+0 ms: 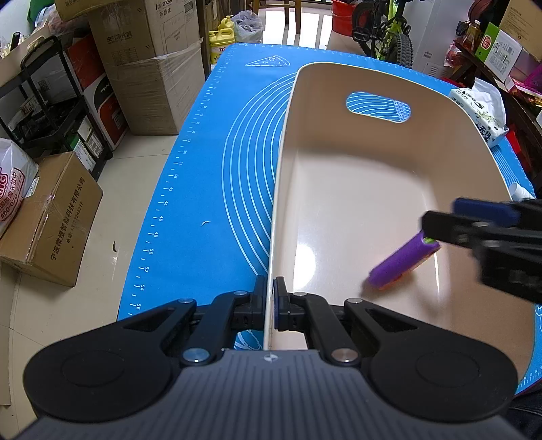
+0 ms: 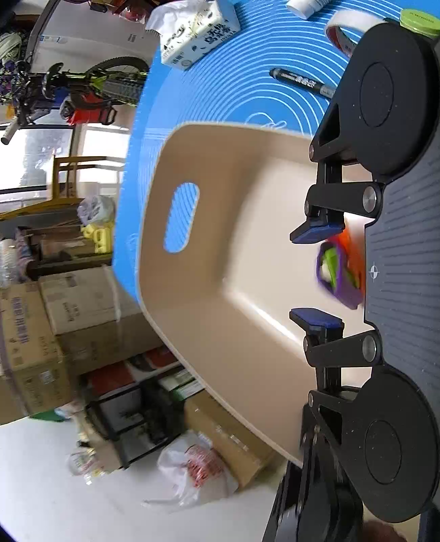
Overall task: Organize rigid objects
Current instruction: 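Carry the purple-orange toy into the basket with the right tool and release, then move the right tool back and grasp the white tape roll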
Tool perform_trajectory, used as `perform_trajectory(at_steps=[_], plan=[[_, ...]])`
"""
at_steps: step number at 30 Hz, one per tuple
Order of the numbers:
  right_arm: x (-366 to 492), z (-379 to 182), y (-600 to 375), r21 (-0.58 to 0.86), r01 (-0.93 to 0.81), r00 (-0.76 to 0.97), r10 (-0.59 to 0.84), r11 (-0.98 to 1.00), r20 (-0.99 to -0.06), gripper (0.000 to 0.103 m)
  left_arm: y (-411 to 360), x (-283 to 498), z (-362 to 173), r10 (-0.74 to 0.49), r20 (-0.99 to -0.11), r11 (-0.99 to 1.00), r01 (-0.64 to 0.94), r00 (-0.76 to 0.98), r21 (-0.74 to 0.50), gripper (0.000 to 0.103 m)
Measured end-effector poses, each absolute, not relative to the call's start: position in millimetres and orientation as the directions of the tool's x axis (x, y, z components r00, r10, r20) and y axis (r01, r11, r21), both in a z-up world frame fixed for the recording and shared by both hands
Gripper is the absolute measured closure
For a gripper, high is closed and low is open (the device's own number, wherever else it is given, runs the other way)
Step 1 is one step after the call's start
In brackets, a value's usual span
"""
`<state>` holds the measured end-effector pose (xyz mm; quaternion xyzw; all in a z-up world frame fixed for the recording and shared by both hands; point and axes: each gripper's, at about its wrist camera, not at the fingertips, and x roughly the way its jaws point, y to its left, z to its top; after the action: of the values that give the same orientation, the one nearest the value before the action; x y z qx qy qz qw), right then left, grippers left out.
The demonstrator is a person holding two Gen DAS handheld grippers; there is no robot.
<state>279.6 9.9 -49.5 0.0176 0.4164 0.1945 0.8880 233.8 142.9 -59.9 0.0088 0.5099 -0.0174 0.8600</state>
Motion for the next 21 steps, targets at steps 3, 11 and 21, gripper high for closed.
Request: perform_trajectory(at_steps=[3, 11, 21], plan=[[270.5, -32.5, -1.2, 0.174, -0.340, 0.618, 0.359, 0.924, -0.700, 0.033, 143.0, 233.8, -60.0, -0.021, -0.877, 0.999, 0.040, 0.479, -0.003, 0.098], [261.5, -2.1, -57.9, 0.165, -0.254, 0.704, 0.299, 0.953, -0.644, 0.028, 143.7, 233.8, -59.6, -0.023, -0.878, 0.999, 0.039, 0.478, -0.005, 0.098], [258.1, -26.4, -139.8, 0.097, -0.023, 0.726, 0.083, 0.995, -0.682, 0.027, 143.5, 234.1, -59.5, -0.021, -0.878, 0.999, 0.039, 0.478, -0.003, 0.098]])
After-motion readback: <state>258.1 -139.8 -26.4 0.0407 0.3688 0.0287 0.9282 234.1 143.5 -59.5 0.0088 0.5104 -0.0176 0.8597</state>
